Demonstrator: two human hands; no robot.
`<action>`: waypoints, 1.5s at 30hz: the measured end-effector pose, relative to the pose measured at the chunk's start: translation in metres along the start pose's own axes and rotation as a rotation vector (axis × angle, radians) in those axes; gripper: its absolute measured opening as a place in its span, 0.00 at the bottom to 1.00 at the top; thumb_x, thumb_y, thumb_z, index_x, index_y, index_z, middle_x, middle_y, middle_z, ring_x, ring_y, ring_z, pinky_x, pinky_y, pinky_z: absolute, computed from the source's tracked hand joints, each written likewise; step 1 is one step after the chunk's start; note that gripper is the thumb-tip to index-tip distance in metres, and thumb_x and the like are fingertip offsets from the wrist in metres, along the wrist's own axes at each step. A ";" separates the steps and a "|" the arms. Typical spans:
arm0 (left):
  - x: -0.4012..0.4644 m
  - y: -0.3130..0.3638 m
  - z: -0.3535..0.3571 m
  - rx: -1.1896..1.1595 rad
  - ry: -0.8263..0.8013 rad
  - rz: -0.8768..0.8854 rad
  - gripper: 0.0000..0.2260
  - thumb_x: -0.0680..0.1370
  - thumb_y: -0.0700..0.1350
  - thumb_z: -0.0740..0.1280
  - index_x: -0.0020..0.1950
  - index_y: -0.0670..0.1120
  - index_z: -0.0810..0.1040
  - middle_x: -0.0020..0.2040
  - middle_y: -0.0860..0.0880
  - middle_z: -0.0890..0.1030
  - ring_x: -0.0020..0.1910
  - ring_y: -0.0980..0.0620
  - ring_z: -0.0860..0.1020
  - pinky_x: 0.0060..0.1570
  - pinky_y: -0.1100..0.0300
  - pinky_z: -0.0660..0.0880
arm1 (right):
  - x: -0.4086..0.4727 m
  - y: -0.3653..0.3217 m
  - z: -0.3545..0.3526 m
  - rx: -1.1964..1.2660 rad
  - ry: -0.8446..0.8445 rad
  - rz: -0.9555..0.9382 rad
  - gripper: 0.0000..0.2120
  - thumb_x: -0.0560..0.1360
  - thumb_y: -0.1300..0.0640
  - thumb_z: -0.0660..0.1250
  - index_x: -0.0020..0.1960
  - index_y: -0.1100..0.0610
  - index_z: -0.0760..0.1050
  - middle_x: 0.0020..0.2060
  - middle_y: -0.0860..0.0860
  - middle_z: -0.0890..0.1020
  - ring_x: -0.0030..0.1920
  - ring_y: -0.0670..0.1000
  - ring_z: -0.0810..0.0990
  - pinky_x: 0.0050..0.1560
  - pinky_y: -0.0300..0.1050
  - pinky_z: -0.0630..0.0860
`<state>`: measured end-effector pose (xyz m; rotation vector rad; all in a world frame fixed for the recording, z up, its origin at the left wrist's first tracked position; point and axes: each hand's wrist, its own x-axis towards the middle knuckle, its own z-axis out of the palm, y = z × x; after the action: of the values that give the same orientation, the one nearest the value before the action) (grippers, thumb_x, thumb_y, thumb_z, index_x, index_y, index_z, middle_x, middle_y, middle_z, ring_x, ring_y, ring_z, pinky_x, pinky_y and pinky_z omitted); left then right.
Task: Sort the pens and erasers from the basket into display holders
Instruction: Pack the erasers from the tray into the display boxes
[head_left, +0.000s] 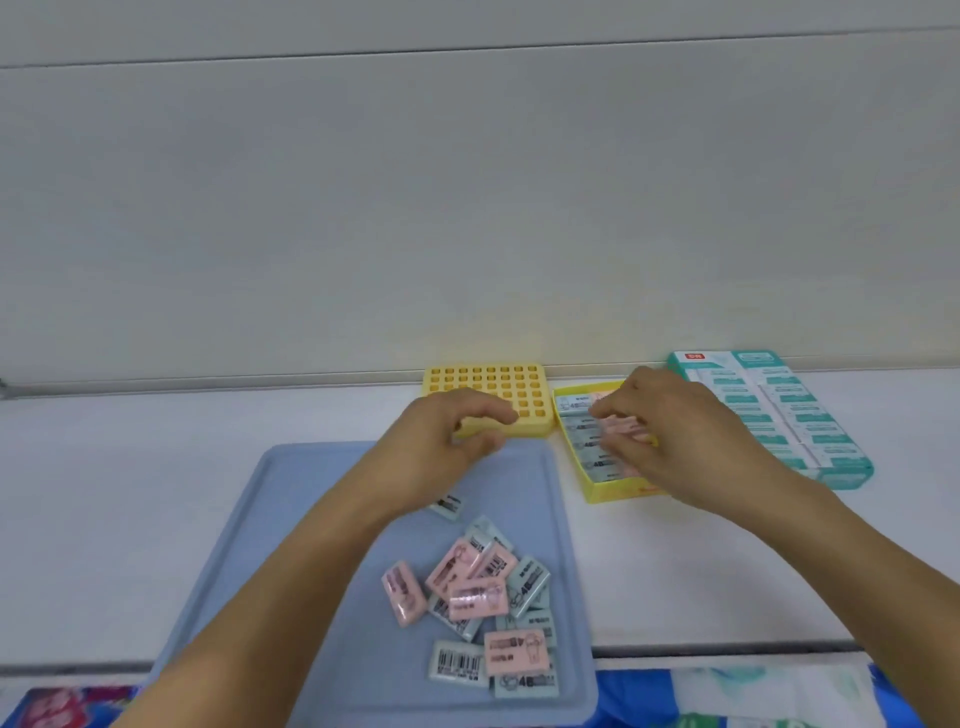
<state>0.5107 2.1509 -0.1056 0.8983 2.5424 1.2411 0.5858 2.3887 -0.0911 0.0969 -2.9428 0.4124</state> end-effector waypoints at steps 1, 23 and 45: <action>-0.008 -0.006 -0.010 0.034 0.005 -0.019 0.08 0.79 0.43 0.67 0.55 0.55 0.82 0.59 0.60 0.80 0.60 0.62 0.75 0.63 0.64 0.69 | -0.003 -0.006 0.000 0.120 -0.001 -0.030 0.11 0.76 0.53 0.69 0.58 0.48 0.80 0.48 0.48 0.77 0.52 0.50 0.75 0.53 0.51 0.72; -0.046 -0.041 -0.015 0.386 0.039 -0.234 0.08 0.76 0.50 0.70 0.53 0.53 0.75 0.48 0.56 0.73 0.45 0.59 0.72 0.46 0.63 0.71 | 0.031 -0.069 0.035 0.228 -0.659 -0.235 0.17 0.70 0.49 0.74 0.57 0.40 0.76 0.44 0.44 0.74 0.40 0.43 0.73 0.45 0.44 0.74; -0.045 -0.051 -0.017 0.353 0.095 -0.205 0.16 0.77 0.47 0.69 0.64 0.52 0.75 0.52 0.55 0.71 0.45 0.61 0.69 0.47 0.70 0.65 | 0.037 -0.075 0.056 -0.047 -0.182 -0.119 0.15 0.77 0.40 0.62 0.55 0.50 0.74 0.46 0.47 0.78 0.44 0.50 0.76 0.43 0.46 0.73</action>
<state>0.5176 2.0889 -0.1381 0.6265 2.8985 0.8098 0.5475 2.3001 -0.1179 0.3176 -3.1017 0.3336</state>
